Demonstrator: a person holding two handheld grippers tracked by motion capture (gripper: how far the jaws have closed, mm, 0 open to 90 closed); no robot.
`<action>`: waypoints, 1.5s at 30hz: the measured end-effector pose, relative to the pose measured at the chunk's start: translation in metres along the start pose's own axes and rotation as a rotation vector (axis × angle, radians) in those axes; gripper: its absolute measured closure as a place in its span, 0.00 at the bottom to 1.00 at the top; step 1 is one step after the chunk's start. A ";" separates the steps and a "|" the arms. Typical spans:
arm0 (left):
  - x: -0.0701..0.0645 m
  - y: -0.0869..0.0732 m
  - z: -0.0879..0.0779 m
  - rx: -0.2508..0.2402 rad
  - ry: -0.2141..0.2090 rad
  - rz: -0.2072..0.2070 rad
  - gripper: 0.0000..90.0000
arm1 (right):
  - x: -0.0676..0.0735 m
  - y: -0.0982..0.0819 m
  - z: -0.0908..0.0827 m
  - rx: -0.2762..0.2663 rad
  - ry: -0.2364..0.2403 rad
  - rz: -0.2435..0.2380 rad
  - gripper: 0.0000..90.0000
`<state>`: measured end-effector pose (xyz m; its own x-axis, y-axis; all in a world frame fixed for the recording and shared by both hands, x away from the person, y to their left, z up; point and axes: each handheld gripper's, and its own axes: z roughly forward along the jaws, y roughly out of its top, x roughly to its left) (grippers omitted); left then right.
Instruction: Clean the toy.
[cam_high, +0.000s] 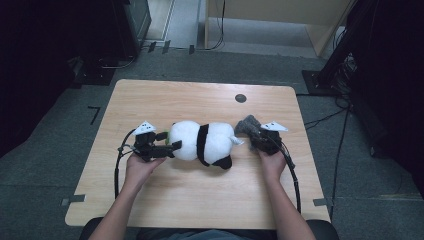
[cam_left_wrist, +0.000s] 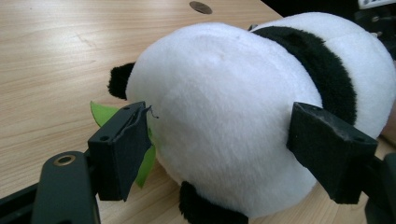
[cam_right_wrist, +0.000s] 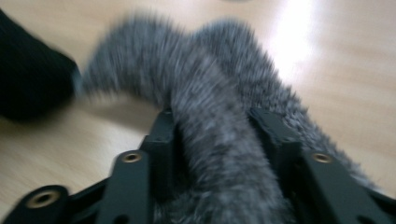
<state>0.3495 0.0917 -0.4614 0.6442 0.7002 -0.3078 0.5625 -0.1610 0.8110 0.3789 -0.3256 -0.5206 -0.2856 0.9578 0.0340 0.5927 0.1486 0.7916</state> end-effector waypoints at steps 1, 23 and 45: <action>0.000 0.000 0.000 0.002 0.000 0.003 0.23 | 0.000 0.000 0.001 0.024 -0.005 -0.016 0.65; -0.008 0.003 -0.001 0.035 0.048 0.032 0.24 | -0.004 0.008 -0.004 0.046 0.038 -0.100 0.83; -0.016 0.014 0.013 0.047 0.048 0.037 0.13 | 0.021 0.100 -0.054 0.006 0.217 -0.138 0.82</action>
<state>0.3532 0.0694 -0.4515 0.6403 0.7253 -0.2528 0.5628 -0.2191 0.7970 0.3920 -0.3036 -0.4077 -0.5181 0.8534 0.0567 0.5413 0.2759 0.7943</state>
